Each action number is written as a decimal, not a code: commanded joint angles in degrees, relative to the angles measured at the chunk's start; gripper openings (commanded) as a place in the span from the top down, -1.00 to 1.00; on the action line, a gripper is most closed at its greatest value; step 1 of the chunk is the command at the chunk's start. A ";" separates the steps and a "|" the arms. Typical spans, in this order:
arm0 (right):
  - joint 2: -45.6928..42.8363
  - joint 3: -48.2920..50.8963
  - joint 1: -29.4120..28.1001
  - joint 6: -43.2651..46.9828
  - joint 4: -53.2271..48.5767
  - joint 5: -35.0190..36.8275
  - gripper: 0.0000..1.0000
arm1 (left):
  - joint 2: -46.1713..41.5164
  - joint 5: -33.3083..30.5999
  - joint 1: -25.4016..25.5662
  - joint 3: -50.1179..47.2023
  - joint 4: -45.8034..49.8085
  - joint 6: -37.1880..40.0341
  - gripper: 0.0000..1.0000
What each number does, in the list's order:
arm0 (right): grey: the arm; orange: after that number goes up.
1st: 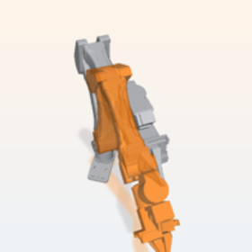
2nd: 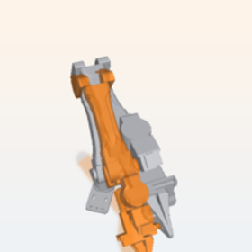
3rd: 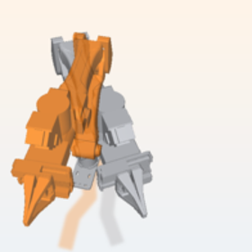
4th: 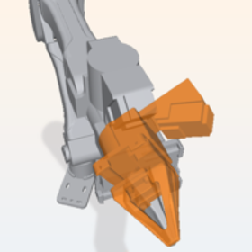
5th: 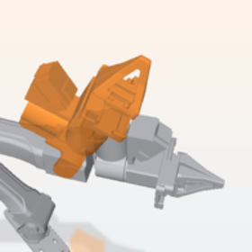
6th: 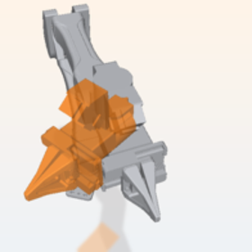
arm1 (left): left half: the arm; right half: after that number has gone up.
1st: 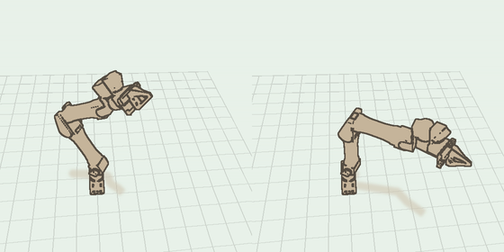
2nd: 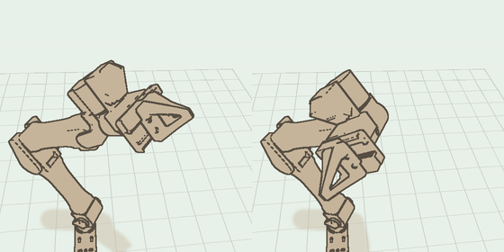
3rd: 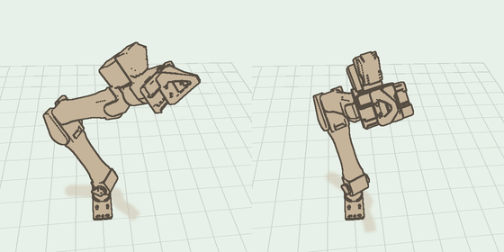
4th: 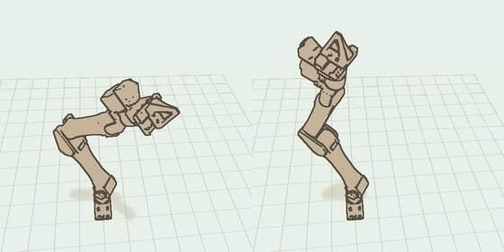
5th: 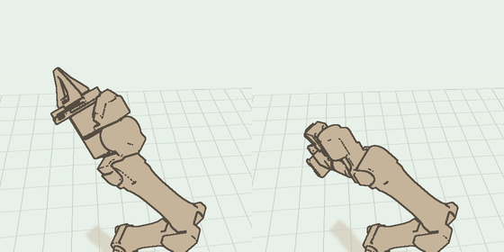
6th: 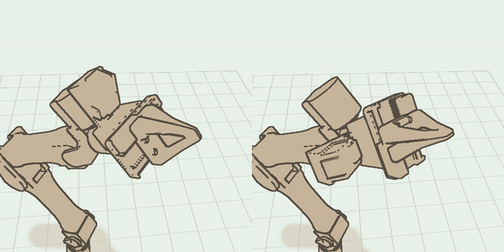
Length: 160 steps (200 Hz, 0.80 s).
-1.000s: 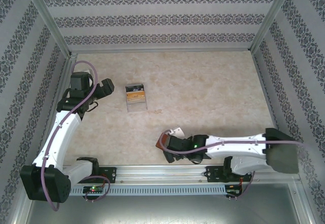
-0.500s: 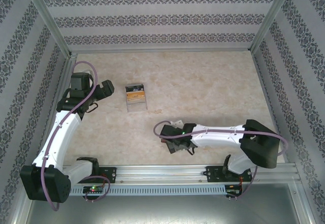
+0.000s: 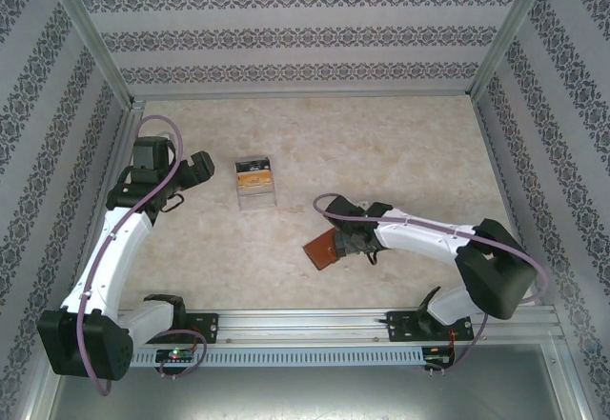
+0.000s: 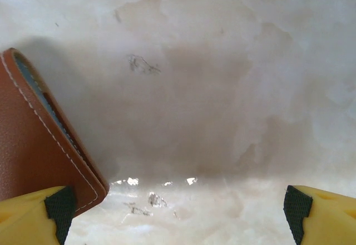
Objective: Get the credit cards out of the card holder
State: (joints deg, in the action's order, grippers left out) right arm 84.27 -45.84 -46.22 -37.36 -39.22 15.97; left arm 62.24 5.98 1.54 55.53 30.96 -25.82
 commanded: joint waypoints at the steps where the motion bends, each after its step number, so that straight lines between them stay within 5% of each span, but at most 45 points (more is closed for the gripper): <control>1: 0.54 -2.15 -0.20 1.03 -0.97 -1.80 -0.96 | -1.32 -0.43 0.74 2.07 2.40 0.62 -0.99; 88: -8.33 6.86 -6.34 -9.49 -3.59 -5.61 -0.96 | -0.40 1.23 0.74 1.35 0.42 -0.16 -0.99; 160: 2.39 0.17 -1.44 -2.34 3.10 -3.84 -0.96 | -0.10 3.65 1.22 1.97 1.53 -1.64 -0.99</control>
State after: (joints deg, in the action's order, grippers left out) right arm 84.01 -42.33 -50.33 -43.11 -40.51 10.26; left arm 62.15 7.94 1.89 55.68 31.70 -26.00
